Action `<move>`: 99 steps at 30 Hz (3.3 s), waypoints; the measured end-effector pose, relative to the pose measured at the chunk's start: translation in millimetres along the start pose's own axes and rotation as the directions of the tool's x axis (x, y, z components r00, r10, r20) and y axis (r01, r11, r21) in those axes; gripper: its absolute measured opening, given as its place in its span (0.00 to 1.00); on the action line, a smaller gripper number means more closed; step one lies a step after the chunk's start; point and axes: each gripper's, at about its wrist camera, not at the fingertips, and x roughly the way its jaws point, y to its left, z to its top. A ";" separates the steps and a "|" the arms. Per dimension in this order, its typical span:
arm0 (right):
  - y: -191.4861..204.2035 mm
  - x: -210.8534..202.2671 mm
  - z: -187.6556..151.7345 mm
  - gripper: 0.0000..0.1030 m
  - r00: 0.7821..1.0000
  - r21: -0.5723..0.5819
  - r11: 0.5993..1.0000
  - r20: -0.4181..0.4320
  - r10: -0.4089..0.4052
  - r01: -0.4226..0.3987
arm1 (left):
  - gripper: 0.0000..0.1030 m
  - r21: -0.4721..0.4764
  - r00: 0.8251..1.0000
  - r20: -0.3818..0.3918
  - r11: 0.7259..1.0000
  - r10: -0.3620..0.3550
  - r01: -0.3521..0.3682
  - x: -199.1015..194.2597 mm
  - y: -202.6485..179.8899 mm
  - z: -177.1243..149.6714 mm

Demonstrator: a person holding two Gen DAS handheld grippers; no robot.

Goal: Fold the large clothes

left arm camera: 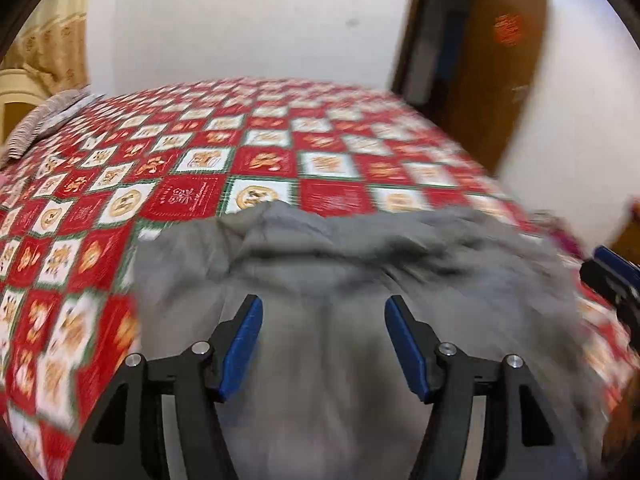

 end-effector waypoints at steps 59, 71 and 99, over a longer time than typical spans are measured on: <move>-42.6 -211.7 -253.1 0.15 0.953 0.106 0.994 -0.299 0.039 -0.007 | 0.19 -0.254 0.956 -0.118 0.939 -0.267 0.231 -225.4 55.9 -314.1; -48.0 -339.0 -228.4 0.13 0.947 0.316 0.900 -0.016 0.322 -0.301 | 0.17 -0.196 0.831 0.234 0.812 -0.505 0.549 -363.2 67.0 -276.6; -98.0 -6.8 -54.9 0.14 0.998 0.472 0.880 -0.014 0.061 -0.047 | 0.18 -0.453 0.994 -0.098 0.887 0.048 -0.087 -72.2 116.1 -68.1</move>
